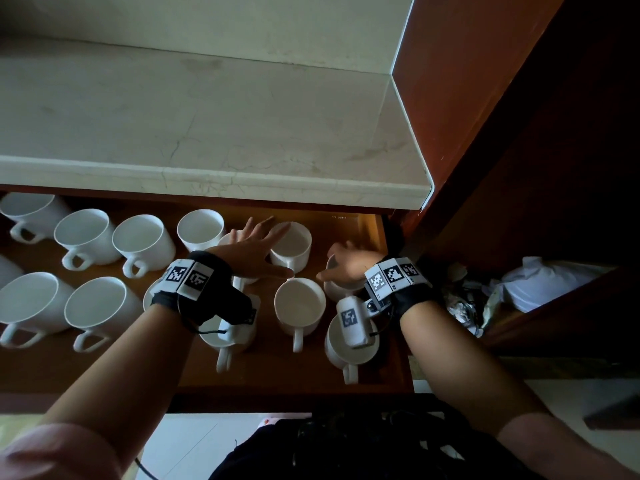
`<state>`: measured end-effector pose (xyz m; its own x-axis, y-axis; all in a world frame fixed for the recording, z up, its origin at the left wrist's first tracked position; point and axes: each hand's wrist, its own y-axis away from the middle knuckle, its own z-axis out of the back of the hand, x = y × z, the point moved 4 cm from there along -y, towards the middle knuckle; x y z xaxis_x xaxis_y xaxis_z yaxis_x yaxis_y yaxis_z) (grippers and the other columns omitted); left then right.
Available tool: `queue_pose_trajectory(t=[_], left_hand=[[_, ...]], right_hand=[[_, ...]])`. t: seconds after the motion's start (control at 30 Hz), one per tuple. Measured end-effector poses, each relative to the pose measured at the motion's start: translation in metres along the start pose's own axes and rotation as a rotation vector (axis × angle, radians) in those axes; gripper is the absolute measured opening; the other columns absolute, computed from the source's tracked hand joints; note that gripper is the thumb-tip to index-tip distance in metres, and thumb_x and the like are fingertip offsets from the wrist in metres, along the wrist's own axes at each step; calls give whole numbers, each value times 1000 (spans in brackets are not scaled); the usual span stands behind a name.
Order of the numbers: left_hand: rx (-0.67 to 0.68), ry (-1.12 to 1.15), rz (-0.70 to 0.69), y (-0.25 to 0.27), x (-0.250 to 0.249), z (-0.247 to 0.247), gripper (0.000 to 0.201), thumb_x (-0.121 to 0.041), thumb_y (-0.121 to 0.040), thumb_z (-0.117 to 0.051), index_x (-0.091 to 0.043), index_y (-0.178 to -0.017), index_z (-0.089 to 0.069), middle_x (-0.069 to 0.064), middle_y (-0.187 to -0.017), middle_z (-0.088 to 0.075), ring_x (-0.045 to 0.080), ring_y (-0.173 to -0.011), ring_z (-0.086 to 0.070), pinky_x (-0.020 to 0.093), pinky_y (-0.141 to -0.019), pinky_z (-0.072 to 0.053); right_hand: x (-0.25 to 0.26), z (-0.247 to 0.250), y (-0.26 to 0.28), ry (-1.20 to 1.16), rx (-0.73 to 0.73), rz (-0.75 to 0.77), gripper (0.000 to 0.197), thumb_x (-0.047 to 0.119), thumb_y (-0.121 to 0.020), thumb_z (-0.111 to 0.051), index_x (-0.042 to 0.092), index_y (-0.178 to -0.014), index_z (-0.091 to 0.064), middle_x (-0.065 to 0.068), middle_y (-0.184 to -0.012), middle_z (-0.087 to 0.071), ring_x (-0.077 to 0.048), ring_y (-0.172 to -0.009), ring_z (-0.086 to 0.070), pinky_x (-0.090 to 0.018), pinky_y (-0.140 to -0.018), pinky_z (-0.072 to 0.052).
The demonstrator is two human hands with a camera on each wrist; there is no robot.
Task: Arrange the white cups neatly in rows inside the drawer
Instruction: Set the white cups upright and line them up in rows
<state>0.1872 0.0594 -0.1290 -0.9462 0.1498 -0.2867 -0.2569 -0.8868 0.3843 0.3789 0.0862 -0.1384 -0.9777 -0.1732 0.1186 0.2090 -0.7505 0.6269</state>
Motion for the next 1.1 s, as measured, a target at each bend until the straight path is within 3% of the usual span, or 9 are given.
queue_pose_trajectory(t=[0.17, 0.27, 0.37, 0.43, 0.63, 0.7, 0.8, 0.93, 1.1], left_hand=[[-128, 158, -105, 1, -9, 11, 89, -48, -82, -66, -27, -152, -15, 8, -159, -3, 30, -147, 0, 51, -116, -15], [-246, 165, -184, 4, -15, 17, 70, -39, -82, -70, -20, -143, -41, 9, -154, -25, 28, -141, -22, 40, -111, -26], [-316, 266, -264, 10, -25, 22, 44, -29, -81, -73, -16, -122, -62, 2, -128, -58, 7, -109, -55, 10, -86, -38], [-203, 345, -283, 10, -31, 18, 31, -21, -83, -73, -15, -113, -67, -3, -109, -68, -9, -88, -61, 1, -74, -41], [120, 196, -304, 11, -43, 0, 36, -20, -86, -69, -20, -121, -62, -7, -110, -68, -1, -92, -62, 4, -78, -41], [113, 82, -322, 9, -48, -1, 39, -19, -86, -69, -20, -124, -61, -2, -115, -68, 7, -100, -62, 12, -83, -38], [81, -33, -325, 6, -52, -1, 39, -15, -88, -65, -22, -126, -61, -1, -116, -67, 10, -103, -61, 10, -81, -32], [83, -74, -331, 3, -51, -5, 36, -13, -91, -60, -20, -126, -62, 1, -119, -67, 14, -111, -60, 18, -88, -38], [116, -118, -376, 1, -48, -6, 32, -13, -91, -58, -17, -123, -65, 4, -112, -69, 16, -105, -61, 17, -86, -38]], right_hand=[[-2, -3, -4, -154, -37, -58, 80, 61, -85, -51, 17, -147, -23, -13, -153, -17, -35, -140, -20, -49, -109, -29], [-5, -7, -5, -170, -74, -62, 78, 64, -84, -50, 20, -145, -27, -12, -151, -20, -34, -140, -19, -47, -111, -26], [-6, -8, -5, -189, -100, -47, 77, 66, -82, -51, 21, -142, -33, -11, -149, -25, -32, -139, -23, -47, -110, -27], [-7, -8, -4, -194, -104, -40, 75, 65, -82, -52, 22, -140, -35, -11, -148, -25, -32, -138, -23, -46, -110, -27], [-8, -8, -3, -211, -137, -2, 64, 64, -81, -55, 23, -129, -44, -8, -138, -33, -30, -132, -29, -43, -105, -28], [-8, -9, -5, -217, -133, 7, 64, 65, -81, -55, 22, -128, -44, -9, -136, -35, -30, -130, -32, -44, -104, -31], [-10, -9, -6, -234, -129, 19, 64, 65, -80, -55, 22, -126, -45, -8, -133, -37, -29, -128, -35, -44, -104, -33], [-10, -9, -7, -226, -124, 6, 66, 67, -79, -55, 22, -126, -46, -8, -133, -37, -30, -127, -35, -43, -100, -34], [-9, -9, -8, -234, -115, 8, 67, 66, -80, -55, 21, -128, -44, -9, -135, -36, -30, -126, -36, -44, -100, -37]])
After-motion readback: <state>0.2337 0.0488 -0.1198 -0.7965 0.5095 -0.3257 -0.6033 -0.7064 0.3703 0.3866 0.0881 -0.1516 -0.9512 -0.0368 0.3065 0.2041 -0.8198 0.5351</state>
